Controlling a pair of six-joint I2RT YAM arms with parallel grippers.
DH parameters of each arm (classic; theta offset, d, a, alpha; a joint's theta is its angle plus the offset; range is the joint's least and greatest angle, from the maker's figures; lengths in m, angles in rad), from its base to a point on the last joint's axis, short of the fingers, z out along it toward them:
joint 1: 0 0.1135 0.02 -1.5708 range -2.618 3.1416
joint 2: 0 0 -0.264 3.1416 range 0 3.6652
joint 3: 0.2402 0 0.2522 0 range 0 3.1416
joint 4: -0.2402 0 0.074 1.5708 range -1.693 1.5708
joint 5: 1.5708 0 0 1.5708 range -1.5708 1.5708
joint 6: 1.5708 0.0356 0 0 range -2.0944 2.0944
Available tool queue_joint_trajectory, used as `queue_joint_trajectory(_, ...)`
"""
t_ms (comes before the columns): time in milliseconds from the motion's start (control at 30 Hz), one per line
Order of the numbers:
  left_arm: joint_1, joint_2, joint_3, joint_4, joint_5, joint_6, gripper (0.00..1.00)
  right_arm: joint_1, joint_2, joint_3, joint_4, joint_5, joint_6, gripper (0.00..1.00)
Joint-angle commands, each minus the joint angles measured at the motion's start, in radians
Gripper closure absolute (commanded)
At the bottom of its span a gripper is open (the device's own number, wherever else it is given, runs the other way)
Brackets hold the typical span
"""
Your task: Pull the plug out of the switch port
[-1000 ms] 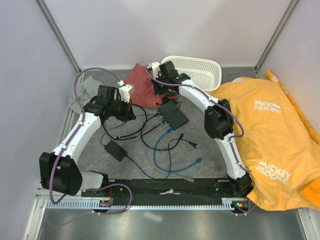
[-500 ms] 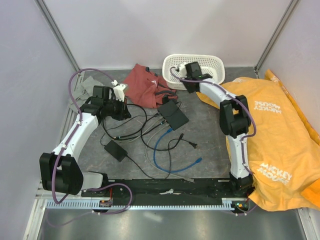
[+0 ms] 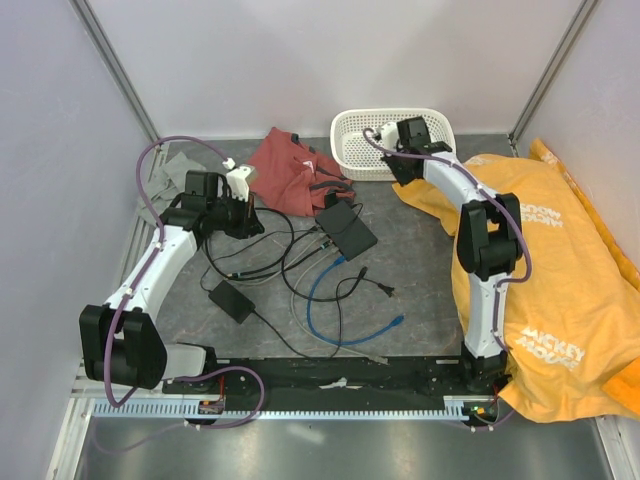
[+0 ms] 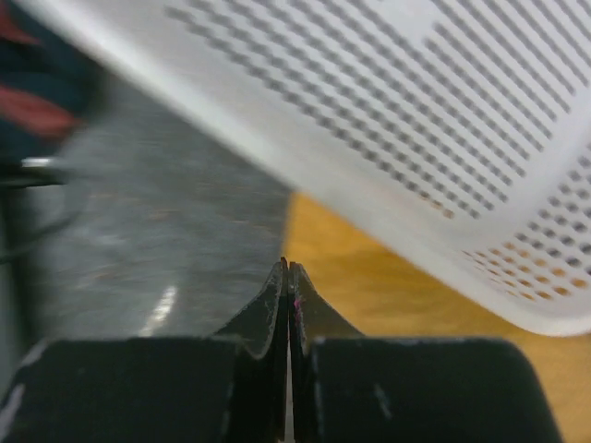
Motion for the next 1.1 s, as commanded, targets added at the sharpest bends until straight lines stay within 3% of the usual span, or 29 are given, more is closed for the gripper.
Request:
queue_joint_trajectory(0, 0.005, -0.02, -0.018, 0.036, 0.026, -0.033, 0.98, 0.166, -0.197, -0.043, -0.048, -0.347, 0.025, 1.0)
queue_joint_trajectory(167, 0.016, -0.007, -0.016, 0.044, 0.032, -0.049, 0.98, 0.269, -0.163, -0.053, 0.197, -0.27, 0.217, 1.0)
queue_joint_trajectory(367, 0.017, -0.01, -0.005, 0.038, 0.024, -0.049, 0.98, 0.291, 0.141, 0.271, 0.234, -0.045, 0.381, 1.0)
queue_joint_trajectory(633, 0.017, 0.013, 0.008, 0.01, 0.03, -0.042, 0.99, 0.348, 0.336, 0.354, 0.499, 0.344, 0.24, 1.0)
queue_joint_trajectory(733, 0.017, 0.015, 0.008, 0.009, 0.032, -0.042, 0.98, 0.34, 0.292, 0.299, 0.567, 0.479, 0.219, 1.0)
queue_joint_trajectory(1067, 0.017, 0.067, 0.042, 0.045, 0.079, -0.127, 0.98, 0.214, 0.145, 0.095, 0.551, 0.499, 0.194, 1.0)
